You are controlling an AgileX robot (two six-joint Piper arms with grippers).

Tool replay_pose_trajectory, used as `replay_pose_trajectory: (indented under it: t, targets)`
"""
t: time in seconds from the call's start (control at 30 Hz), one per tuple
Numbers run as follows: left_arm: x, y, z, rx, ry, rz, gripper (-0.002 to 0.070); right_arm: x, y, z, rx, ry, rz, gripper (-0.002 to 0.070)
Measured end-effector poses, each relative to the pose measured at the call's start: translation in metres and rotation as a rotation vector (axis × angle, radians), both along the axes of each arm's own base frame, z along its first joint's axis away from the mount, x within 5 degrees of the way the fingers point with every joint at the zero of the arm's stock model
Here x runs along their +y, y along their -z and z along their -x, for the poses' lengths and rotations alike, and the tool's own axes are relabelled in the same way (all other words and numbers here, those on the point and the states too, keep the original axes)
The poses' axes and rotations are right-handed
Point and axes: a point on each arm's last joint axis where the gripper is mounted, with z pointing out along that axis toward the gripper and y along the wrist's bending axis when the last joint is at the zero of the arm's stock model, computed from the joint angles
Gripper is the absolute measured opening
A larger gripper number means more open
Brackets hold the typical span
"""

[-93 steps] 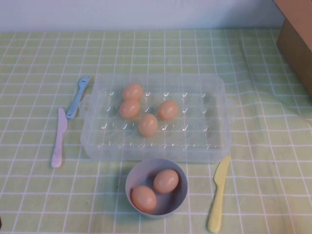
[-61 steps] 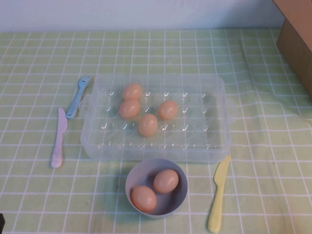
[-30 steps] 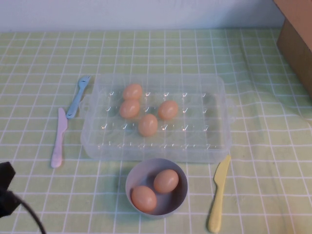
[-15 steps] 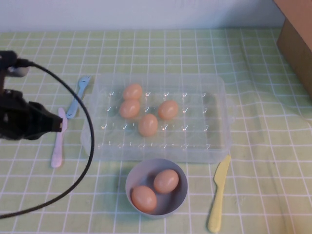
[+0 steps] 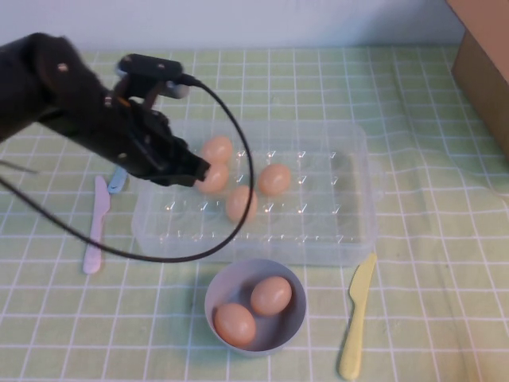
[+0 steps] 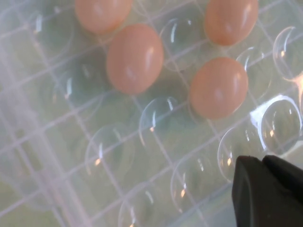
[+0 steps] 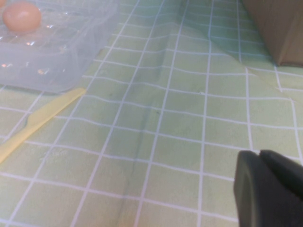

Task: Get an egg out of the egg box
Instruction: Pick up the egg from the plastic box

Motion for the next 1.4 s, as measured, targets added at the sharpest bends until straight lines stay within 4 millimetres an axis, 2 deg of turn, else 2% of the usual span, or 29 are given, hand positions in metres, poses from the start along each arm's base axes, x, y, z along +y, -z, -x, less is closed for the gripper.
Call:
replay_pose_trajectory:
  t: [0.17,0.33,0.53,0.87,0.97,1.2,1.27,1.4]
  targets:
    - [-0.030,0.012,-0.015,0.046,0.027,-0.080,-0.0004,0.000,0.000,0.000,0.000,0.000,0.000,-0.0017]
    - [-0.049,0.017,-0.021,0.055,0.045,-0.109,-0.0004,0.000,0.000,0.000,0.000,0.000,0.000,-0.0017]
    - [-0.058,0.023,-0.021,0.079,0.040,-0.103,-0.0004,0.000,0.000,0.000,0.000,0.000,0.000,-0.0017]
    - [-0.057,0.024,-0.023,0.057,0.044,-0.133,0.0008,0.000,0.000,0.000,0.000,0.000,0.000,-0.0017]
    - [-0.057,0.024,-0.023,0.057,0.044,-0.134,0.0046,0.000,0.000,0.000,0.000,0.000,0.000,-0.0017]
    - [-0.057,0.024,-0.024,0.050,0.038,-0.135,0.0195,0.000,0.000,0.000,0.000,0.000,0.000,-0.0017]
    - [-0.057,0.024,-0.024,0.060,0.013,-0.121,0.0267,0.000,0.000,0.000,0.000,0.000,0.000,-0.0017]
    - [-0.059,0.033,-0.027,0.093,-0.031,-0.106,0.0468,0.000,0.000,0.000,0.000,0.000,0.000,-0.0017]
